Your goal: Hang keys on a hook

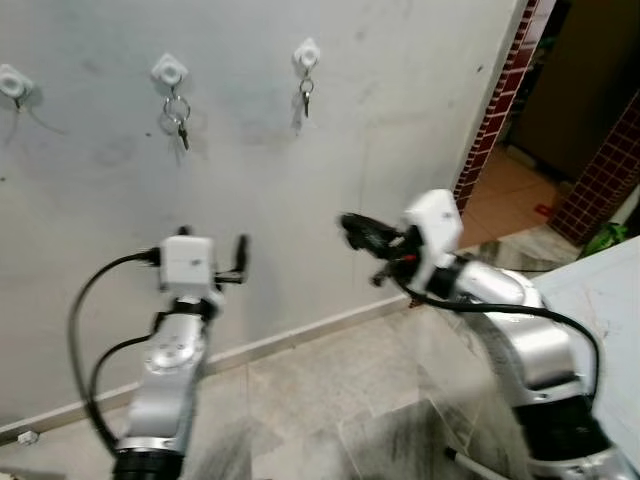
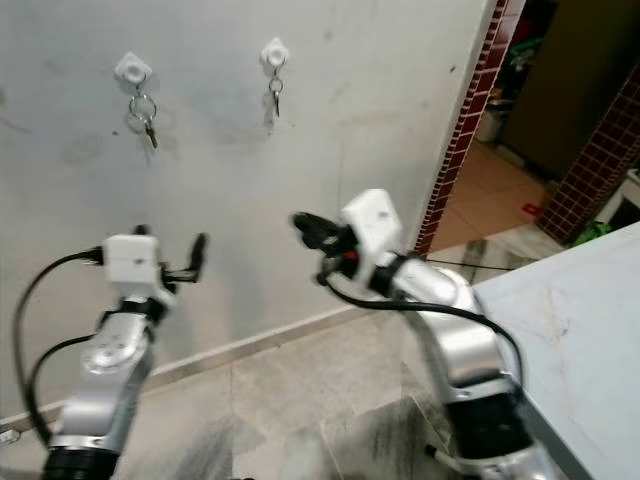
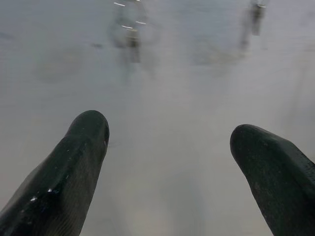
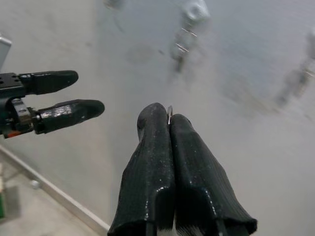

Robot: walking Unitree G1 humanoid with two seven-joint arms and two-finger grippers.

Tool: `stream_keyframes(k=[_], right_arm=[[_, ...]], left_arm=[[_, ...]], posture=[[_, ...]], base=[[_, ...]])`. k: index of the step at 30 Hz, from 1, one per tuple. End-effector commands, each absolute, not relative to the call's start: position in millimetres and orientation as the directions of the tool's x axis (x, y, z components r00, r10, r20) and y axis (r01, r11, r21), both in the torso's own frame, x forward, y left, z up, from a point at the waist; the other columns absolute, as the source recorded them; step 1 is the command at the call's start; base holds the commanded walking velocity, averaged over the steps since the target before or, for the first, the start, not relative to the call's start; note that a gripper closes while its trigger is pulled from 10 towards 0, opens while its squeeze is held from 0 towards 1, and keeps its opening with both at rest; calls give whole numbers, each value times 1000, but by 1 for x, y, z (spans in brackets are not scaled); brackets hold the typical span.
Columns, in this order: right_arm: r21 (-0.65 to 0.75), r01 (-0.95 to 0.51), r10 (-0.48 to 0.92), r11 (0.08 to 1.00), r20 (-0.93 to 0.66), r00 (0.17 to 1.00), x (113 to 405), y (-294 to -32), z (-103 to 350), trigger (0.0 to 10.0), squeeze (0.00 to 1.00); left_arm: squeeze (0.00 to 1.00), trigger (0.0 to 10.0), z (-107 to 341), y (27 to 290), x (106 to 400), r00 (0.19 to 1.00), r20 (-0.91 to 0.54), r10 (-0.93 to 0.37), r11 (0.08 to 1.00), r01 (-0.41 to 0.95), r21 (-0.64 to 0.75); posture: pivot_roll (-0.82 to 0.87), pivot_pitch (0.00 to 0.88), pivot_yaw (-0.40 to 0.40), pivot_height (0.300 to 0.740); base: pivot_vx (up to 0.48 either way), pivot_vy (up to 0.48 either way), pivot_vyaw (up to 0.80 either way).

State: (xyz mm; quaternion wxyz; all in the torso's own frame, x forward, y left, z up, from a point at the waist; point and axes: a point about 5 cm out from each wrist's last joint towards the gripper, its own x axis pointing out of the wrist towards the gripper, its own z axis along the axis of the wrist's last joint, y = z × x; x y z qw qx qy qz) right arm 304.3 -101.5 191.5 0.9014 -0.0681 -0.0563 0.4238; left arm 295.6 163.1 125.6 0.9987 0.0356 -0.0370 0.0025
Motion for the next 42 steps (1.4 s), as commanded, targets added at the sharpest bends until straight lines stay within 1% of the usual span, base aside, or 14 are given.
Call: stream_keyframes(k=[1, 6, 16, 26, 28, 29, 31, 36, 37, 39, 41, 42], right_arm=[[-192, -744, 764, 640, 56, 643, 306, -104, 196, 10000, 0], [-191, -739, 760, 646, 67, 647, 303, -100, 193, 10000, 0], [-185, -736, 757, 651, 83, 649, 304, -97, 195, 10000, 0], [-191, -733, 755, 653, 86, 650, 305, -95, 195, 10000, 0], [-190, -735, 757, 651, 81, 649, 305, -96, 195, 10000, 0], [-190, -735, 757, 651, 81, 649, 305, -96, 195, 10000, 0], [-197, -739, 761, 644, 65, 646, 305, -98, 194, 10000, 0], [-232, -731, 756, 642, 31, 654, 309, -99, 192, 10000, 0], [-236, -729, 755, 642, 28, 656, 310, -100, 190, 10000, 0], [-232, -728, 751, 645, 18, 660, 313, -98, 189, 10000, 0], [-233, -728, 751, 645, 15, 660, 314, -96, 188, 10000, 0], [-233, -729, 752, 644, 17, 659, 313, -95, 188, 10000, 0]], left_arm=[[0, 10000, 128, 156, 296, 996, 81, -23, 997, 16, 78], [0, 10000, 131, 153, 297, 996, 78, -48, 996, 42, 76], [0, 10000, 131, 153, 298, 995, 86, -44, 996, 37, 75], [0, 10000, 132, 152, 298, 995, 94, -31, 996, 23, 84], [0, 10000, 132, 150, 299, 994, 100, -36, 997, 29, 68], [0, 10000, 132, 150, 299, 994, 100, -36, 997, 29, 68], [0, 10000, 130, 149, 300, 994, 106, -29, 999, 24, 49], [0, 10000, 128, 142, 302, 994, 109, -30, 999, 28, 16], [0, 10000, 127, 140, 302, 993, 110, -37, 999, 35, 16], [0, 10000, 126, 134, 302, 991, 116, -69, 997, 65, 42], [0, 10000, 126, 133, 302, 989, 122, -81, 996, 75, 53], [0, 10000, 126, 135, 301, 989, 126, -78, 996, 72, 52]], posture=[[-15, 0, 21, 740], [-9, 0, 45, 740], [-5, 0, 51, 740], [-9, 0, 38, 740], [-16, 0, 12, 740], [-16, 0, 12, 740], [-31, 0, -22, 740], [-33, 0, -62, 740], [-18, 0, -81, 740], [2, 0, -94, 740], [6, 0, -89, 740], [10, 0, -72, 740]], base=[[0, 0, 706], [0, 0, 706], [0, 0, 656], [0, 0, 0], [0, 0, 0], [0, 0, 0], [0, 0, 0], [0, 0, 0], [0, 0, 0], [0, 0, 0], [0, 0, 0], [0, 0, 0]])
